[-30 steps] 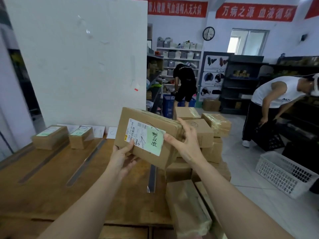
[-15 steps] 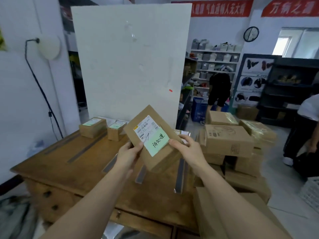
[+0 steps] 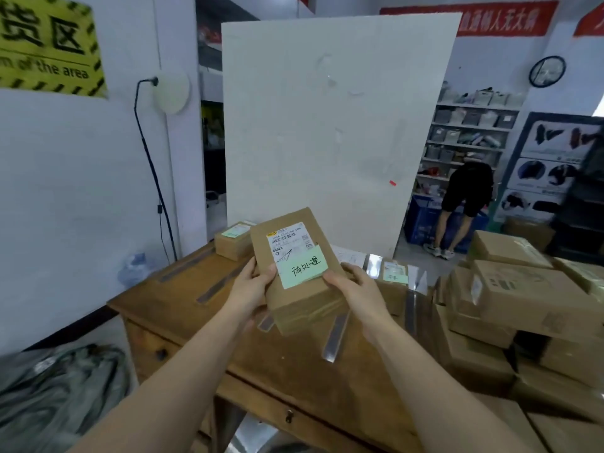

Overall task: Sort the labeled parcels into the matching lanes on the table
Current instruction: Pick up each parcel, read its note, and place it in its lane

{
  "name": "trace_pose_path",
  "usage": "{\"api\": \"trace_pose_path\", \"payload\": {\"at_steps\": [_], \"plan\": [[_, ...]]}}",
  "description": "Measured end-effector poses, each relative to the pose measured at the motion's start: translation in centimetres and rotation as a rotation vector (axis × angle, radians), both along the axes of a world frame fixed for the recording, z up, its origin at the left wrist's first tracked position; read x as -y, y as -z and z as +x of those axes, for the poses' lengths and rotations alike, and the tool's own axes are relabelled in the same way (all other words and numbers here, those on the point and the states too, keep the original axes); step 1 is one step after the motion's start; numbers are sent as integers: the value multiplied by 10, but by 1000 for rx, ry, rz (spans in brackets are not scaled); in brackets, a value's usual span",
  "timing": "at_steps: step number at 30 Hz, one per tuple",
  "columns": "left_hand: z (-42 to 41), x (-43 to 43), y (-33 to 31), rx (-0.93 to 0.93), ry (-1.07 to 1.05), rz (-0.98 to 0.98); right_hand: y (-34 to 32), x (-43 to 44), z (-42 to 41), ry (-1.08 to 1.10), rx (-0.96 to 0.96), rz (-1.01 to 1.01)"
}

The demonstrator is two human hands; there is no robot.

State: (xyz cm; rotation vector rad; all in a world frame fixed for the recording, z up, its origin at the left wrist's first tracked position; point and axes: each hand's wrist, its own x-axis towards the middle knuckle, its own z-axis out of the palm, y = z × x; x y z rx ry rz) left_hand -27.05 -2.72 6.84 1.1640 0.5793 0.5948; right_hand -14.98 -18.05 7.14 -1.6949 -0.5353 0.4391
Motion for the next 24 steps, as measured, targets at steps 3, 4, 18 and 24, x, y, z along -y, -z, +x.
{"api": "trace_pose_path", "payload": {"at_steps": [3, 4, 18, 24], "plan": [[-14, -37, -1, -37, -60, 18, -1, -38, -15, -21, -30, -21], [-18, -50, -1, -44, -69, 24, -3, -50, -21, -28, -34, -20], [-49, -205, 17, -69, -59, 18, 10, -203, -57, -32, -64, 36], [-35, -260, 29, -129, -70, 82, 21, -258, -36, -33, -86, -26]]}}
